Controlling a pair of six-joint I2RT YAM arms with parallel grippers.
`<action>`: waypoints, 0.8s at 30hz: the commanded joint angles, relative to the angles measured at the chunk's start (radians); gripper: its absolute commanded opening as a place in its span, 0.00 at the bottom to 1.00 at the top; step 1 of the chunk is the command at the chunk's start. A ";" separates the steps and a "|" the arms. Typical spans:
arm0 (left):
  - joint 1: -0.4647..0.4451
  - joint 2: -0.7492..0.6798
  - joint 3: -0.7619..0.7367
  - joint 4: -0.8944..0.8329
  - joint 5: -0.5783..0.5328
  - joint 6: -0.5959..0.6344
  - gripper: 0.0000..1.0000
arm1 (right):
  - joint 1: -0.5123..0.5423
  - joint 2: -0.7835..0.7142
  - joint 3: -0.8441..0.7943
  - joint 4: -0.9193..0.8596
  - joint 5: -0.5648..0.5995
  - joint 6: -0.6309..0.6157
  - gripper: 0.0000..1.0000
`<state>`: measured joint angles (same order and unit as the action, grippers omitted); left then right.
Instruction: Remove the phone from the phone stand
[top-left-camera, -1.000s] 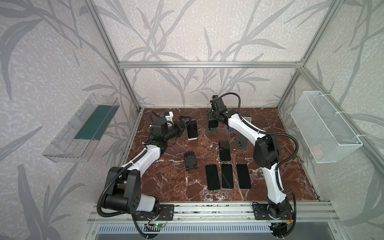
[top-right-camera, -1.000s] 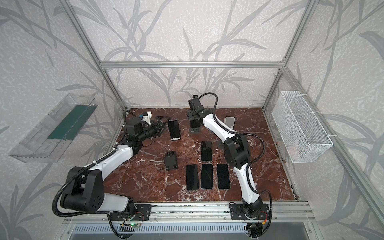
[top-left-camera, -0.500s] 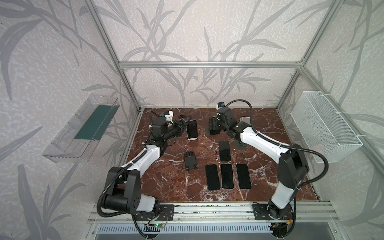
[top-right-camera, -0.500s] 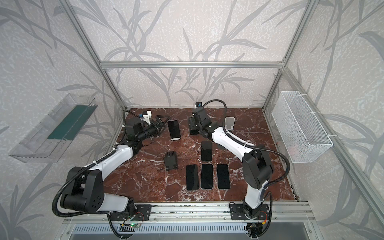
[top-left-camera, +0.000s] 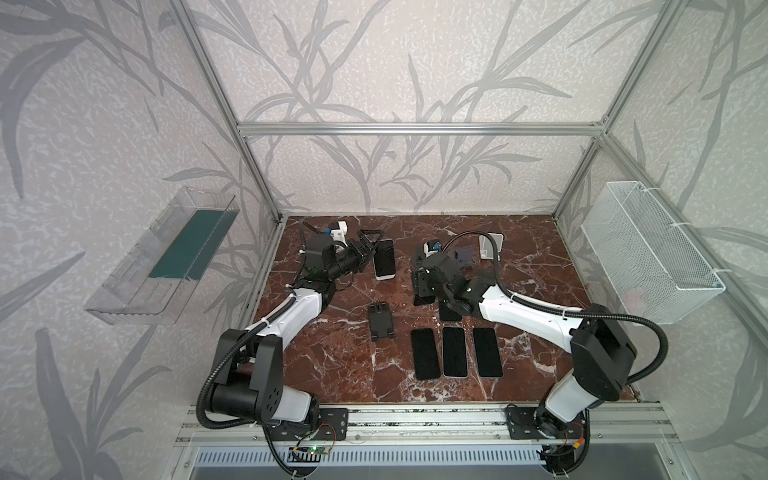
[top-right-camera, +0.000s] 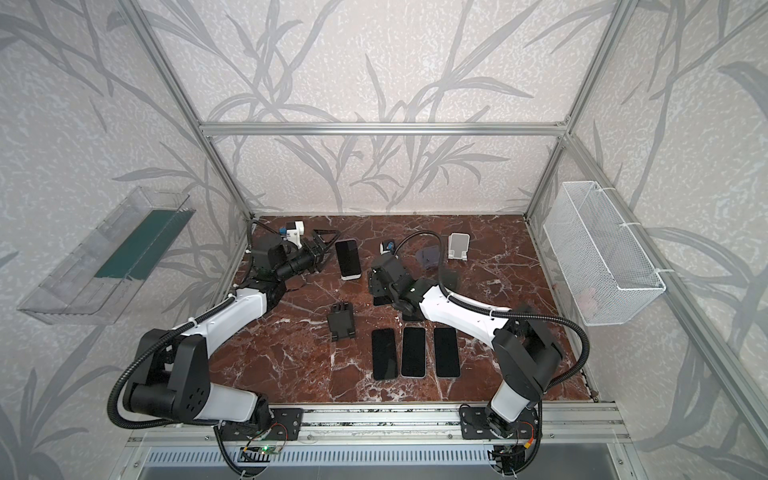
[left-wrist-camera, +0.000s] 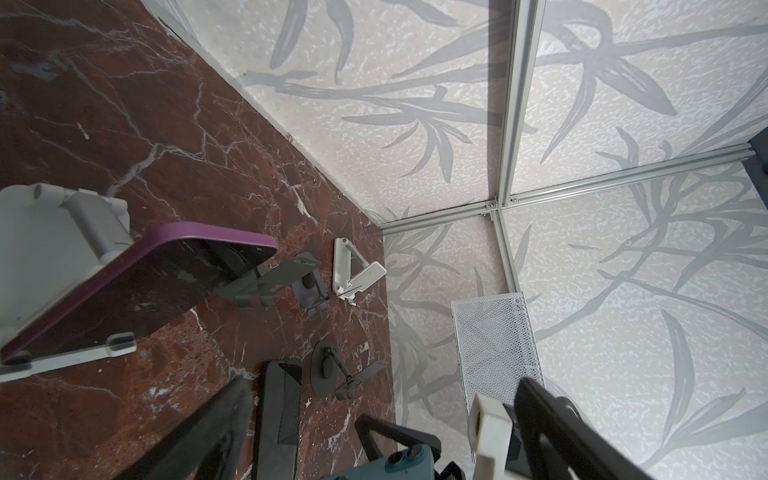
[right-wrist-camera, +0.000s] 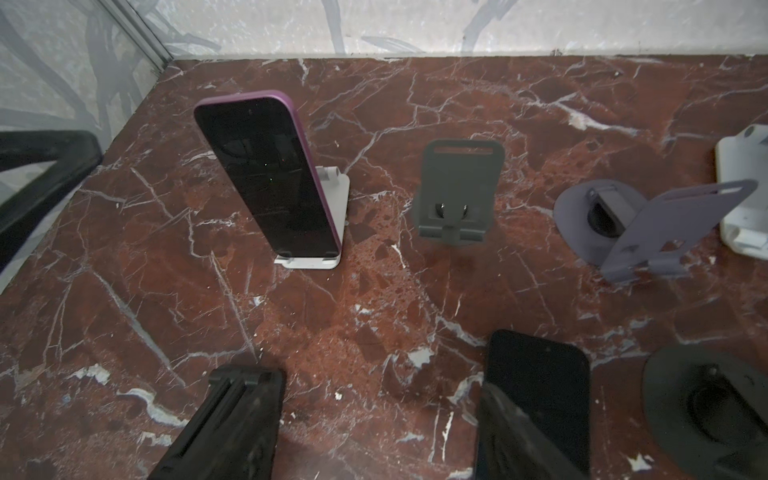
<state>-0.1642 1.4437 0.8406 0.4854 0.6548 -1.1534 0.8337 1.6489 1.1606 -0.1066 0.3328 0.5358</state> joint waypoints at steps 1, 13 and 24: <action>-0.008 0.004 -0.001 0.047 0.021 -0.028 0.99 | 0.016 0.026 0.040 -0.015 0.070 0.061 0.67; -0.011 -0.026 -0.005 0.039 0.008 -0.022 0.98 | 0.039 0.137 0.081 -0.110 0.115 0.095 0.66; -0.014 -0.026 -0.010 0.036 -0.001 -0.019 0.98 | 0.034 0.225 0.111 -0.124 0.093 0.124 0.66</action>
<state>-0.1715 1.4414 0.8402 0.4942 0.6525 -1.1633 0.8677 1.8484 1.2335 -0.2291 0.4133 0.6247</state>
